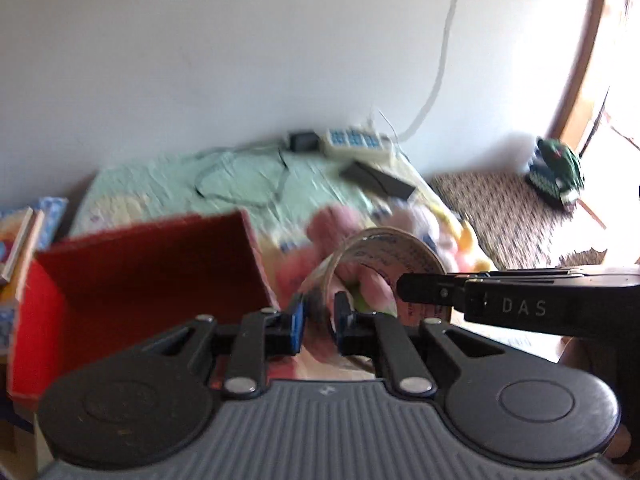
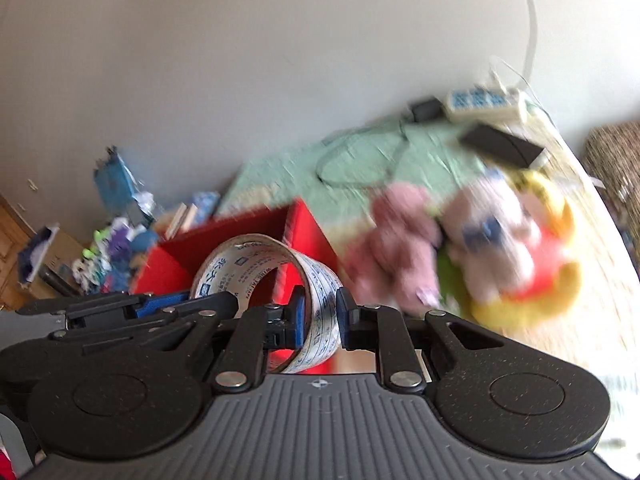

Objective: Organize objects
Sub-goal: 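Carry the tape roll over the red box and release it inside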

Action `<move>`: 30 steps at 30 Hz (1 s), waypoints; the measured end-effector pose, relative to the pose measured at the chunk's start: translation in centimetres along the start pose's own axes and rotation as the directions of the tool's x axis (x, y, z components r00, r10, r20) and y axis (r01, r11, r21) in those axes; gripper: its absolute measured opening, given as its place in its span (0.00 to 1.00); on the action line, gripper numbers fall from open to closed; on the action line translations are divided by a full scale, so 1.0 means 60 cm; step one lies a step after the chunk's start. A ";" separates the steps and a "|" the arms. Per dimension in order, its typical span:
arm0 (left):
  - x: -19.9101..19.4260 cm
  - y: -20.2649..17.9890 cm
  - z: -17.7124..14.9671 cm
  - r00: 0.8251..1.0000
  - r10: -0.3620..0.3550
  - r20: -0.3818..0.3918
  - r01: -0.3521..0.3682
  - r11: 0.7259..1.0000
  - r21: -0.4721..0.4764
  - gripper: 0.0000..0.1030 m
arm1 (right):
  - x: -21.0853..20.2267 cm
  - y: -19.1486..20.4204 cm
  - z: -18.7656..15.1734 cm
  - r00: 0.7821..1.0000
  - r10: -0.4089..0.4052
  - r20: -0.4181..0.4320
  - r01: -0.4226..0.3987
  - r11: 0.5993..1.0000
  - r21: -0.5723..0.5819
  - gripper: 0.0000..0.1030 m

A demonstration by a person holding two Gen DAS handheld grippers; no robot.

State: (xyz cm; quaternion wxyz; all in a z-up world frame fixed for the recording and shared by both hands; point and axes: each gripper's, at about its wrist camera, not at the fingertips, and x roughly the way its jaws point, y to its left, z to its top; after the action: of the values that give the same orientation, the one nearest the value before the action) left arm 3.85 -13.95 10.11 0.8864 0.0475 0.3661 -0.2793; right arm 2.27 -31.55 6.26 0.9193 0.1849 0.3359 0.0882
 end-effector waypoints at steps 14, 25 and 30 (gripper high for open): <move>0.078 0.246 0.022 0.993 0.054 -0.108 -0.068 0.988 -0.138 0.06 | 0.240 0.126 0.043 0.970 -0.092 -0.224 0.043 0.976 -0.214 0.14; 0.200 0.317 -0.025 0.953 -0.037 -0.299 -0.005 0.990 -0.140 0.07 | 0.377 0.167 0.007 0.858 -0.340 -0.385 0.165 0.893 -0.419 0.10; 0.214 0.319 -0.028 0.947 -0.048 -0.317 0.010 0.993 -0.121 0.07 | 0.406 0.184 0.000 0.813 -0.424 -0.398 0.194 0.842 -0.503 0.08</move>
State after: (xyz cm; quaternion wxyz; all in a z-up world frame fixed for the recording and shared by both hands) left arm 20.34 -3.33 -2.07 0.8124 0.0342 0.5215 -0.2588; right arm 20.35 -14.46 -3.61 0.8211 -0.1151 0.5568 0.0511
